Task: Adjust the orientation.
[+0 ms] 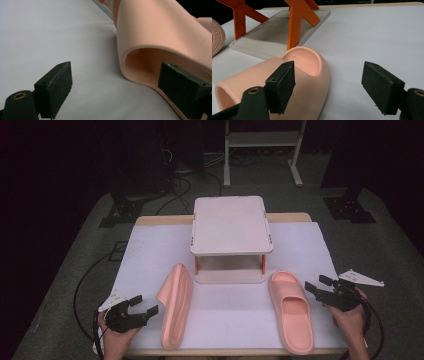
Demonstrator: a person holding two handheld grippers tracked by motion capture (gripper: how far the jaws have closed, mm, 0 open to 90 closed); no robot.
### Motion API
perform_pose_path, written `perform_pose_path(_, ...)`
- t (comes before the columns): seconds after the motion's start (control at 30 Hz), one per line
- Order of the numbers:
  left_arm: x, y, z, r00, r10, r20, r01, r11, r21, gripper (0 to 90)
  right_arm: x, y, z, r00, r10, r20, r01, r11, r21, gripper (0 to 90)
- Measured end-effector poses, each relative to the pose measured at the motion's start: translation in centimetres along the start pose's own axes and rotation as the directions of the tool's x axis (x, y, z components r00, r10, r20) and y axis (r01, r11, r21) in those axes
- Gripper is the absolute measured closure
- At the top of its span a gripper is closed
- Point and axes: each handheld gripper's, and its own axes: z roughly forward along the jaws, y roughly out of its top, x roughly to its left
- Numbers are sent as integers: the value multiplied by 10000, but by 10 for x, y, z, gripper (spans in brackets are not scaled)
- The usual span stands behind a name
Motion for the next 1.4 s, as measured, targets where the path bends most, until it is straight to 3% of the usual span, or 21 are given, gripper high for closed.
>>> perform_pose_path(0.4,-5,3,16,9998,136,128,-143,9981,595,237,0,0,0,10000,40,-25,-40,10000,-42,265)
perform_pose_path(0.6,-7,7,25,9986,-92,511,53,9970,768,417,0,0,0,10000,24,-18,-24,10000,-36,265)
perform_pose_path(0.7,-9,10,30,9975,-177,688,117,9961,874,462,0,0,0,10000,13,-17,-13,10000,-41,265)
perform_pose_path(1.0,-15,15,38,9960,-305,836,224,9951,962,495,0,0,0,10000,21,12,-21,10000,-49,265)
perform_pose_path(1.23,-17,18,36,9947,-404,949,335,9967,734,495,0,0,-1,10000,58,1,-58,9999,-91,266)
perform_pose_path(1.4,-21,21,37,9949,-221,980,161,9979,623,494,0,0,-1,10000,78,10,-78,9999,-92,266)
